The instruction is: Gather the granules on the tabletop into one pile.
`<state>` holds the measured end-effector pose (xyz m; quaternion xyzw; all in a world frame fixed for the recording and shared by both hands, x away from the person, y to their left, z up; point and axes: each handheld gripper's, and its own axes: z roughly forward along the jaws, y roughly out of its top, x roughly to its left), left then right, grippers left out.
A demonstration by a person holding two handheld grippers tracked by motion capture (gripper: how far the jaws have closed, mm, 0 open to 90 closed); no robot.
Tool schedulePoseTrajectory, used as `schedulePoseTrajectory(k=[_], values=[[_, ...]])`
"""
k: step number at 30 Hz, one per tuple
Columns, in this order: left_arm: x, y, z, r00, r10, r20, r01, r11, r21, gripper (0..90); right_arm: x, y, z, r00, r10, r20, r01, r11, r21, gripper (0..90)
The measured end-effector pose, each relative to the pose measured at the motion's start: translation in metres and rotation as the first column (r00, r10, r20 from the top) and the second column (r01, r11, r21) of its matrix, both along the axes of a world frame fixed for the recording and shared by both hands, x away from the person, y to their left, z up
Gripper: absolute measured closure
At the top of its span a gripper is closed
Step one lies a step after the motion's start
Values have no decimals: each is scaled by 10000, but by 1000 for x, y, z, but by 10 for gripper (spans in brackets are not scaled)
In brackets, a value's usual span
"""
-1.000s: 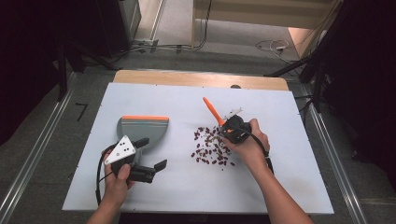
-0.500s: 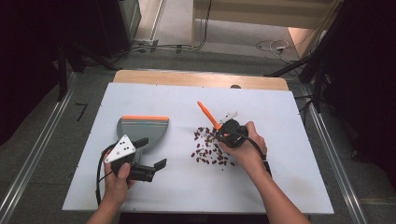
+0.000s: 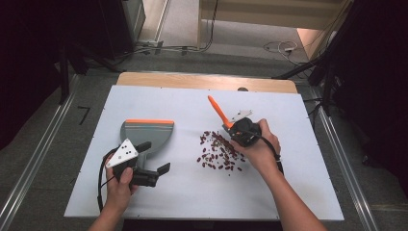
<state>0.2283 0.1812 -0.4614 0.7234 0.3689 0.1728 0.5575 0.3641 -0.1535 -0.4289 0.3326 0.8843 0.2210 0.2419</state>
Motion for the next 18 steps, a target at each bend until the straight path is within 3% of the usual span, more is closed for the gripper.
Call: schedulePoseTrajectory(k=[4, 8, 11, 14, 18], values=[[0, 0, 0, 10000, -12, 4, 12, 10000, -1, 0, 14, 3, 12, 9945, 863, 592, -868, 9962, 59, 689], [0, 1, 1, 10000, -21, 15, 21, 10000, -9, 0, 31, 18, 16, 9826, 1827, 337, -1815, 9828, -352, 690], [0, 2, 0, 10000, -5, 14, 5, 10000, -71, 0, 41, 31, 10, 9396, 3317, 845, -3228, 9408, -1036, 689], [-1, 4, 1, 10000, 4, 6, -4, 10000, -80, 0, 51, 41, 1, 9091, 4017, 1102, -3908, 9141, -1081, 689], [-1, 6, 1, 10000, 41, 8, -41, 9999, -136, 0, 59, 54, -12, 8870, 4524, 926, -4394, 8885, -1327, 689]])
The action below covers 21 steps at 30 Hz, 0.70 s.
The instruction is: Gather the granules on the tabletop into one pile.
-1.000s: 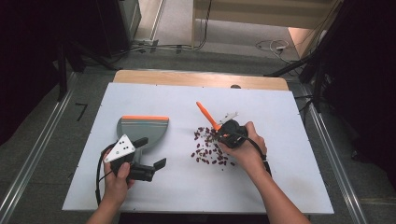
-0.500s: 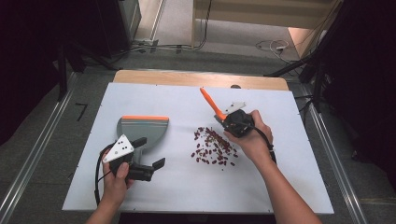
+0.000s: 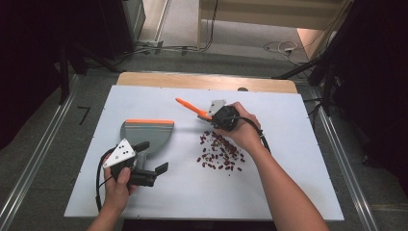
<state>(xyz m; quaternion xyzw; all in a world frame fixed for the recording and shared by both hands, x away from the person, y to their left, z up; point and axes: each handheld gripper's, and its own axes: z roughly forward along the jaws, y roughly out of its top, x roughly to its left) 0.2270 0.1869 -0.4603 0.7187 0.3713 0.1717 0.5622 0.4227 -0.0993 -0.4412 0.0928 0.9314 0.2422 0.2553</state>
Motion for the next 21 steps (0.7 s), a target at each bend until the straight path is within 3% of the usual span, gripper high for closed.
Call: schedulePoseTrajectory(k=[3, 8, 15, 21], values=[[0, 1, 0, 10000, 35, -15, -35, 10000, -28, 0, 0, 7, -9, 9992, 394, -4, -394, 9986, -340, 689], [-1, 1, 0, 10000, 31, -9, -31, 10000, -15, 0, -10, 10, -14, 9959, 892, -138, -897, 9948, -486, 688], [-1, 0, 0, 10000, -11, 12, 11, 10000, 12, 0, -30, 1, -17, 9824, 1827, -388, -1851, 9801, -720, 682], [-2, -2, 1, 10000, -30, 8, 30, 10000, 31, 0, -41, -2, -17, 9770, 2066, -521, -2106, 9736, -883, 679]])
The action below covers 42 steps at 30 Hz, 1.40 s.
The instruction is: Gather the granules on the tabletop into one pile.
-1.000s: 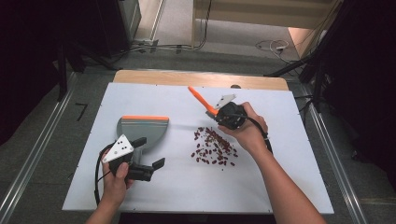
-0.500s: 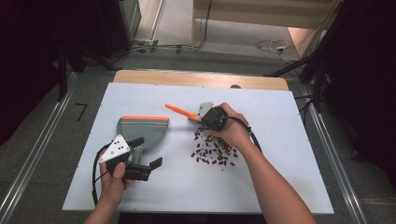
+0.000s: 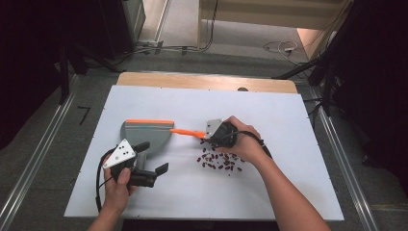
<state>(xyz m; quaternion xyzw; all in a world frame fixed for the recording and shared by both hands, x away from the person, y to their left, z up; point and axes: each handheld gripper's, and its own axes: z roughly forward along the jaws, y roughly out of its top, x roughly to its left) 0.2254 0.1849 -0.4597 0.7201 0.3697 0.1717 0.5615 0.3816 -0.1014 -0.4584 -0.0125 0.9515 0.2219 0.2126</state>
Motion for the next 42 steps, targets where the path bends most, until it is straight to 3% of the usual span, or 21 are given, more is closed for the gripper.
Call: schedulePoseTrajectory(k=[5, 14, 23, 26, 27, 30, 33, 37, 39, 41, 42], values=[[0, 0, 0, 10000, -12, 46, 12, 10000, -13, 0, -7, -4, 0, 9998, 58, -177, -59, 10000, -53, 679], [0, 1, 1, 10000, 17, 38, -17, 10000, 0, 0, -17, -10, 0, 9989, 467, 21, -467, 9989, -36, 678], [0, 0, 1, 10000, -29, 47, 29, 10000, -14, 0, -28, -15, 2, 9973, 695, -233, -700, 9974, -188, 679], [0, 0, 1, 10000, -48, 37, 48, 10000, -2, 0, -30, -16, 2, 9972, 722, -187, -726, 9971, -208, 679], [0, -1, 1, 10000, -42, 38, 42, 10000, -7, 0, -30, -16, 3, 9973, 729, 10, -729, 9972, -174, 680], [-1, 0, 1, 10000, -40, 49, 40, 10000, -13, 0, -31, -17, 7, 9983, 443, 366, -443, 9990, -4, 686], [0, 1, 1, 10000, 22, 37, -22, 10000, -46, 0, -33, -22, 17, 9992, -4, 411, -14, 9991, 419, 687], [0, 1, 1, 10000, 29, 37, -29, 10000, -37, 0, -37, -24, 33, 9972, -447, 605, 386, 9943, 989, 688], [0, 1, 1, 10000, 35, 30, -35, 10000, -26, 0, -41, -24, 41, 9956, -763, 548, 677, 9874, 1433, 688], [0, 1, 1, 10000, 39, 44, -39, 10000, -24, 0, -44, -22, 49, 9932, -1132, 280, 1066, 9788, 1749, 688], [0, 2, 1, 10000, 37, 55, -37, 10000, -43, 0, -47, -18, 57, 9831, -1748, -551, 1825, 9620, 2031, 688]])
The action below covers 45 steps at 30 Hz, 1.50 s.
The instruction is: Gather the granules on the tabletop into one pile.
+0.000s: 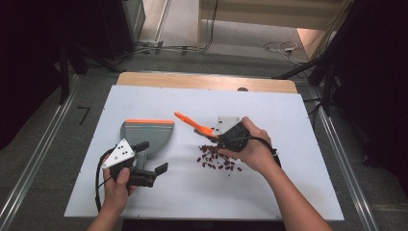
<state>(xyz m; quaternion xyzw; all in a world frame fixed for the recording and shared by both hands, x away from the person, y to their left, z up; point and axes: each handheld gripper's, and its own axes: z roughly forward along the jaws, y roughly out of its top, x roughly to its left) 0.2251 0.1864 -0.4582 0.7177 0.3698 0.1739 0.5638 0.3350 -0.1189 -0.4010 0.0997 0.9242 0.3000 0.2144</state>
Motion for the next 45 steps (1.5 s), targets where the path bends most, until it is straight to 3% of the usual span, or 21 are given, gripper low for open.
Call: schedulePoseTrajectory(k=[1, 3, 5, 7, 11, 14, 15, 18, 19, 21, 22, 23, 24, 25, 26, 28, 31, 40, 42, 45], values=[[0, 0, 0, 10000, 6, 10, -6, 10000, 3, 0, 0, 0, 0, 10000, 0, 0, 0, 10000, 0, 688], [0, 1, 0, 10000, 29, 39, -29, 10000, -48, 0, -4, 6, 5, 9932, -634, -979, 683, 9965, 474, 688], [0, 2, 0, 10000, 69, 23, -69, 10000, -58, 0, -8, 12, 7, 9853, -897, -1456, 997, 9930, 631, 688], [0, 3, 1, 10000, 93, 25, -93, 9999, -77, 0, -12, 22, 6, 9774, -1080, -1818, 1207, 9909, 599, 688], [0, 4, 1, 9999, 120, 53, -120, 9999, -102, 0, -18, 39, -2, 9511, -1375, -2765, 1594, 9855, 583, 689], [0, 5, 1, 9999, 120, 70, -119, 9999, -118, 0, -23, 50, -9, 9403, -1676, -2964, 1853, 9821, 327, 689], [0, 6, 1, 9999, 131, 61, -131, 9999, -98, 0, -24, 52, -11, 9281, -1825, -3244, 2063, 9777, 402, 689], [0, 5, 1, 9999, 105, 59, -105, 9999, -99, 0, -23, 53, -21, 8739, -1878, -4484, 2559, 9619, 958, 689], [0, 5, 1, 9999, 97, 64, -97, 9999, -82, 0, -22, 53, -26, 8594, -1905, -4746, 2660, 9591, 967, 689], [0, 5, 1, 10000, 85, 46, -85, 9999, -65, 0, -20, 52, -37, 8434, -2164, -4918, 2952, 9514, 876, 689], [0, 4, 1, 10000, 79, 51, -79, 10000, -55, 0, -18, 52, -42, 8272, -2372, -5094, 3179, 9451, 760, 688], [0, 4, 1, 10000, 74, 46, -74, 10000, -15, 0, -15, 50, -47, 8158, -2493, -5219, 3404, 9365, 847, 689], [0, 4, 1, 10000, 64, 49, -64, 10000, -30, 0, -8, 44, -51, 8048, -2884, -5188, 3857, 9184, 878, 690], [0, 4, 1, 10000, 50, 52, -50, 10000, -34, 0, -8, 44, -51, 8048, -2884, -5188, 3857, 9184, 878, 690], [0, 4, 1, 10000, 47, 49, -47, 10000, -28, 0, -4, 41, -52, 7969, -3098, -5187, 4074, 9095, 828, 689], [0, 3, 1, 10000, 49, 49, -49, 10000, -20, 0, 3, 34, -55, 7694, -3207, -5524, 4362, 8956, 876, 688], [0, 3, 0, 10000, 56, 15, -56, 10000, -19, 0, 8, 28, -57, 7428, -3541, -5683, 4754, 8765, 752, 686], [0, 2, 0, 10000, 15, 18, -15, 10000, -25, 0, 18, 12, -61, 7149, -3993, -5740, 5306, 8444, 734, 680], [0, 2, 0, 10000, 3, 12, -3, 10000, -9, 0, 19, 8, -62, 7038, -4087, -5810, 5452, 8351, 730, 679], [-1, 1, 0, 10000, -18, 20, 18, 10000, -12, 0, 22, 2, -62, 6949, -4223, -5820, 5598, 8257, 692, 677]])
